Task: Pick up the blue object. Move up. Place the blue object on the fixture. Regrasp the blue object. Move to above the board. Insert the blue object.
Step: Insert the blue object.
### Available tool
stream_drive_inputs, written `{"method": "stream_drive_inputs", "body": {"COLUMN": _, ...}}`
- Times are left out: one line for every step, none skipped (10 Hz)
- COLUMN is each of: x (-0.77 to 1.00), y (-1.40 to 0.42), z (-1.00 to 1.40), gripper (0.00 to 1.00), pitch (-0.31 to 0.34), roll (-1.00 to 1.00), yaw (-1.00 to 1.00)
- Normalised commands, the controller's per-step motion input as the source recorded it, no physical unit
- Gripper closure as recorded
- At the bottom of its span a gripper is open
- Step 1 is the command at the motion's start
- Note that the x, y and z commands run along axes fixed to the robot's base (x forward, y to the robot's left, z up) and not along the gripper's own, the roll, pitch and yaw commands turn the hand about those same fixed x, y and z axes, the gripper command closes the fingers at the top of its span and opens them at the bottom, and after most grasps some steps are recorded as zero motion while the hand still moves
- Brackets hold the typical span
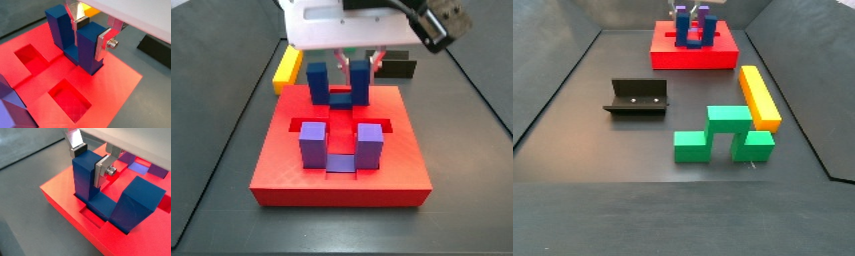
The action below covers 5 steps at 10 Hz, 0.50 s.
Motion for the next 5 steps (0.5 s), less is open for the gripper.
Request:
{"method": "stream_drive_inputs", "body": {"x": 0.40, "y": 0.00, "z": -0.77, "gripper": 1.00, "pitch": 0.000, "roll": 0.02, "yaw": 0.03}}
{"method": "stream_drive_inputs", "body": {"x": 0.42, "y": 0.00, "z": -0.82, "gripper": 1.00, "pitch": 0.000, "roll": 0.02, "yaw": 0.01}}
{"method": "stream_drive_inputs", "body": {"x": 0.37, "y": 0.00, "z": -0.71, "gripper": 1.00, "pitch": 0.000, "roll": 0.01, "yaw": 0.00}}
{"method": "stream_drive_inputs", "body": {"x": 0.03, "y": 0.00, "z": 0.00, "gripper": 1.00, "pitch": 0.000, "roll": 0.00, "yaw": -0.01}}
{"method": "stream_drive_inputs", "body": {"x": 0.00, "y": 0.00, "z": 0.00, "gripper": 1.00, "pitch": 0.000, "roll": 0.00, "yaw": 0.00}}
